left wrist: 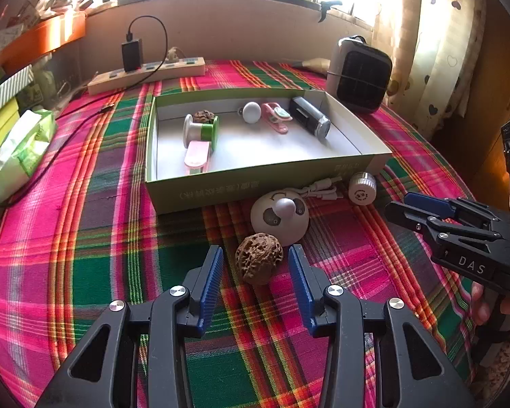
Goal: Organize objects
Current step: 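Withdraw both tools toward textured walnut and white round container on cloth, then close left tool on textured walnut while right tool closes on white round container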
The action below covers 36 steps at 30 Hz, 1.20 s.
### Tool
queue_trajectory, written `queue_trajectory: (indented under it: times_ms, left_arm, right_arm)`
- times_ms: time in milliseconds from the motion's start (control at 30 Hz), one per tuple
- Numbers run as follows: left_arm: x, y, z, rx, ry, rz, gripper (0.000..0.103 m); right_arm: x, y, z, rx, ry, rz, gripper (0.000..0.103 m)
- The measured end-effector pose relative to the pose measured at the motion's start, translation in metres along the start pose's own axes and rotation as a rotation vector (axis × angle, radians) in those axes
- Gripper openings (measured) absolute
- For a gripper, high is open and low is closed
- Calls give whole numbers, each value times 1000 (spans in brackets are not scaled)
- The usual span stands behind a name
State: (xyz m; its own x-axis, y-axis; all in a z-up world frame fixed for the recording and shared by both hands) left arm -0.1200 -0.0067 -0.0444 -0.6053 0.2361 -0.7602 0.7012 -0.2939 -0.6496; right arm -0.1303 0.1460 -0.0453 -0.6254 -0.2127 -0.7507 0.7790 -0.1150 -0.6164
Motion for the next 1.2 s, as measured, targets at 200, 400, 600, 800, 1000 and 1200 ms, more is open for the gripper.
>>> queue_trajectory:
  times_ms: [200,400,600,800,1000,1200]
  left_arm:
    - [8,2,1,-1,-13,25,38]
    - [9,2,4,-6,-23,27,38]
    - [10,1,5,-7,-24,25,38]
    - [10,0,7,-19,-12,20,38]
    - [10,0,9,-29,-16,13,38]
    - [12,-2,9,-25,-26,12,38]
  right_arm:
    - [4,-1,4,-11,-11,9,47]
    - [10,-6,11,-34,-21,17,48]
    - [18,-8,18,-67,-24,32,48]
    - [25,-12,24,-97,-22,40,48]
    - [32,-13,23,-105,-9,49,48]
    - [32,-14,23,-108,-6,43,48]
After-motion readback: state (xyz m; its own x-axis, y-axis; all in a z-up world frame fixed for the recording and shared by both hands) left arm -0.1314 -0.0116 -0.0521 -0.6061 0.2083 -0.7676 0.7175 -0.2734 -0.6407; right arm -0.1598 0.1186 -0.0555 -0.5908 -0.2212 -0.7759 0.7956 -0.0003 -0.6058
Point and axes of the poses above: each gripper's, at about its wrist camera, not at the fingertips, and x roughly the way its jaws point, z to its left, y to its underside, the point moved 8 cm from there along x, roughly the way its jaws point, and after that the axes turned 13 degrees about x, right-handed, at the moved point
